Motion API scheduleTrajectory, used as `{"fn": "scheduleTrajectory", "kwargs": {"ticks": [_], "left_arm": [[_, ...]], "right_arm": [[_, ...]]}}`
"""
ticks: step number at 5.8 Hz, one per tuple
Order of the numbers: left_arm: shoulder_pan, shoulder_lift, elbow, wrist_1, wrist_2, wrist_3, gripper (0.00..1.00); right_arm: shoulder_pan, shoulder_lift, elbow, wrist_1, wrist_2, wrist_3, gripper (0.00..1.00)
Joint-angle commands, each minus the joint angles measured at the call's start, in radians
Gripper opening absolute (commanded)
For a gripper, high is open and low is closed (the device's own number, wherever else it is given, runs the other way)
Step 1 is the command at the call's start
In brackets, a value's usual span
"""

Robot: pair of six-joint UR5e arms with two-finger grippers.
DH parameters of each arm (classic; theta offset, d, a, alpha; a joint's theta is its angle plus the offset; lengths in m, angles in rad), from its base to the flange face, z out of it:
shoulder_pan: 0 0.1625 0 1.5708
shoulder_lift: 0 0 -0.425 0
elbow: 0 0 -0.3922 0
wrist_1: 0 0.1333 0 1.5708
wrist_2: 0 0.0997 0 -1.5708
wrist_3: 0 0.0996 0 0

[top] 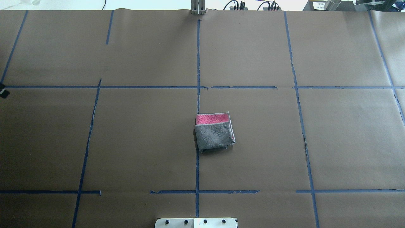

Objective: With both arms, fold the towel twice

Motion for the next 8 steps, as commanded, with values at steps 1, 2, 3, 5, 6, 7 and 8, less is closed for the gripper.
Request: {"fn": "scheduleTrajectory", "kwargs": {"ticks": [1, 2, 3, 5, 6, 7, 8], "left_arm": [[-0.117, 0.161, 0.048, -0.006, -0.015, 0.041, 1.0], [-0.207, 0.181, 0.073, -0.009, -0.018, 0.125, 1.0], [-0.276, 0.206, 0.138, -0.01, -0.027, 0.29, 1.0], [-0.298, 0.207, 0.171, 0.003, -0.019, 0.323, 1.0], [-0.298, 0.217, 0.171, 0.003, -0.013, 0.325, 1.0], [-0.297, 0.22, 0.188, -0.006, -0.013, 0.329, 1.0], [-0.297, 0.221, 0.195, -0.005, -0.015, 0.33, 1.0]], "right_arm": [[0.01, -0.061, -0.005, 0.0, -0.002, 0.002, 1.0], [0.01, -0.068, -0.007, 0.0, 0.0, 0.003, 1.0], [0.01, -0.074, -0.01, 0.001, 0.011, 0.008, 1.0], [0.01, -0.076, -0.01, 0.001, 0.058, 0.008, 1.0], [0.01, -0.076, -0.028, 0.001, 0.073, 0.008, 1.0], [0.01, -0.076, -0.035, 0.001, 0.104, 0.006, 1.0], [0.01, -0.076, -0.035, 0.001, 0.106, 0.008, 1.0]]}}
